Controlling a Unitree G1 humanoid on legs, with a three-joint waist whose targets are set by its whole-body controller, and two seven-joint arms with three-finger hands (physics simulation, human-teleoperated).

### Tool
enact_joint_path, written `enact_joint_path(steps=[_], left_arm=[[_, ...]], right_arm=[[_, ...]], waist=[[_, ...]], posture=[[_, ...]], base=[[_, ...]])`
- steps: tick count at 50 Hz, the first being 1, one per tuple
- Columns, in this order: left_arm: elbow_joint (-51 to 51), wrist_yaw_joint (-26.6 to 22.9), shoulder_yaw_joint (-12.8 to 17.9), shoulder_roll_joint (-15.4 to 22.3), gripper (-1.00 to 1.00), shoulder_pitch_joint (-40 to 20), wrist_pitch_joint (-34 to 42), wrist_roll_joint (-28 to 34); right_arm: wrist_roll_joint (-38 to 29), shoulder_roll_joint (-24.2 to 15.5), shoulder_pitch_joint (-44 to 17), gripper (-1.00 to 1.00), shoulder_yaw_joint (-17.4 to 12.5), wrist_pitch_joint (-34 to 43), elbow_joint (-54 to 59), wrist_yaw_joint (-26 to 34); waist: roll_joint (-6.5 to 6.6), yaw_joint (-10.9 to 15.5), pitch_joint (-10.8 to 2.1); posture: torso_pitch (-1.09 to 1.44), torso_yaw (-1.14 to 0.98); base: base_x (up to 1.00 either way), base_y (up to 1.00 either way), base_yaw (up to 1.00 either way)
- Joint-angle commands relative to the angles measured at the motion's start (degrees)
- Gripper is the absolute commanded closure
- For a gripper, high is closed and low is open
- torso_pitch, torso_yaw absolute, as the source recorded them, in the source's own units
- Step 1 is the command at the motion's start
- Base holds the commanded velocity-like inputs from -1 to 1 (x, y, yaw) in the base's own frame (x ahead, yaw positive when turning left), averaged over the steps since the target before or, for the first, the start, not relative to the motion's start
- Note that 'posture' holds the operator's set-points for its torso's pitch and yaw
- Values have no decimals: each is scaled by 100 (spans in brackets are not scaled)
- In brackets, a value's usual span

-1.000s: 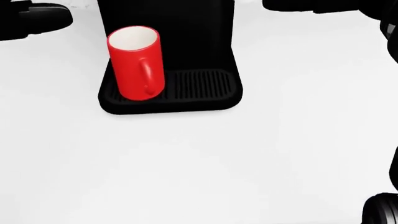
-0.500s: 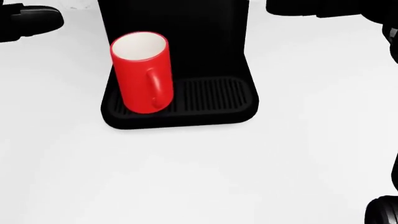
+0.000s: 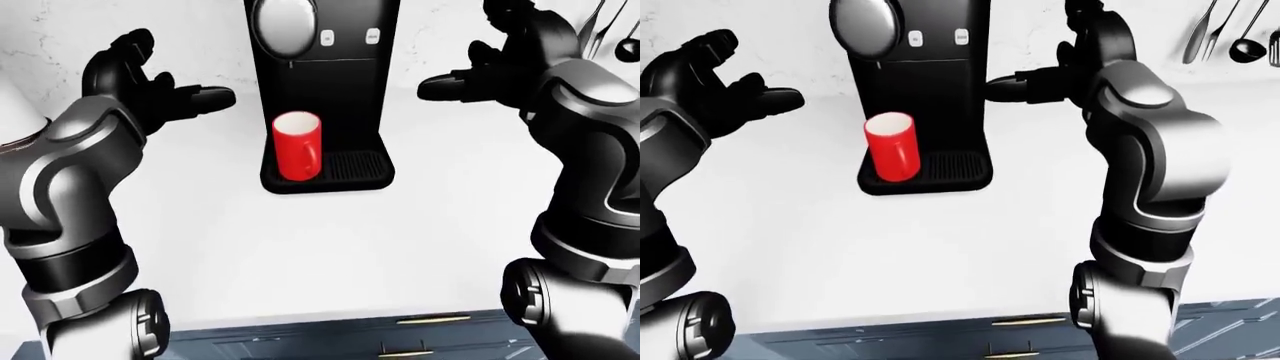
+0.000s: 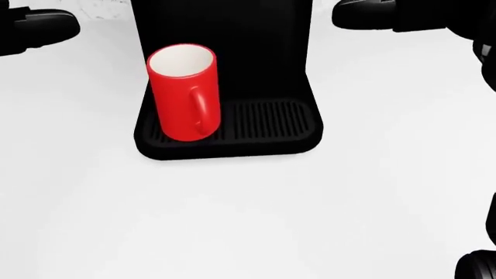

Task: Press the button on the coffee machine to serve coffee.

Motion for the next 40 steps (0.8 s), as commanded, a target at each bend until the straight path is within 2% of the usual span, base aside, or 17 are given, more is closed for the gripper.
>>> enact_joint_path(steps=[1,5,17,29,40], left_arm=[[-150,1,25,94,-100,-171,-281,-21],[-185,42,22,78,-100,-177,-230,-79],[-103,106,-44,56,-100,-233,-352,-160],[-92,83,-85,45,-100,-245,-385,-185],[-108,100,-103,14,-100,-266,-392,-237]], right_arm=[[-22,-68,-199,-100,-55,-208,-131,-13],[-23,-68,-189,-100,-57,-233,-117,-12],[-5,-107,-266,-100,-62,-229,-53,0],[-6,-72,-278,-100,-37,-278,-4,0],[-42,-78,-331,-100,-1,-308,66,39]], waist=[[10,0,-189],[9,5,-248],[4,25,-650],[8,54,-1098],[-1,106,-1572]], posture=[[-11,0],[-12,0],[-23,0],[-33,0],[-43,0]], base=[[0,0,0],[0,0,0],[0,0,0],[0,0,0],[0,0,0]])
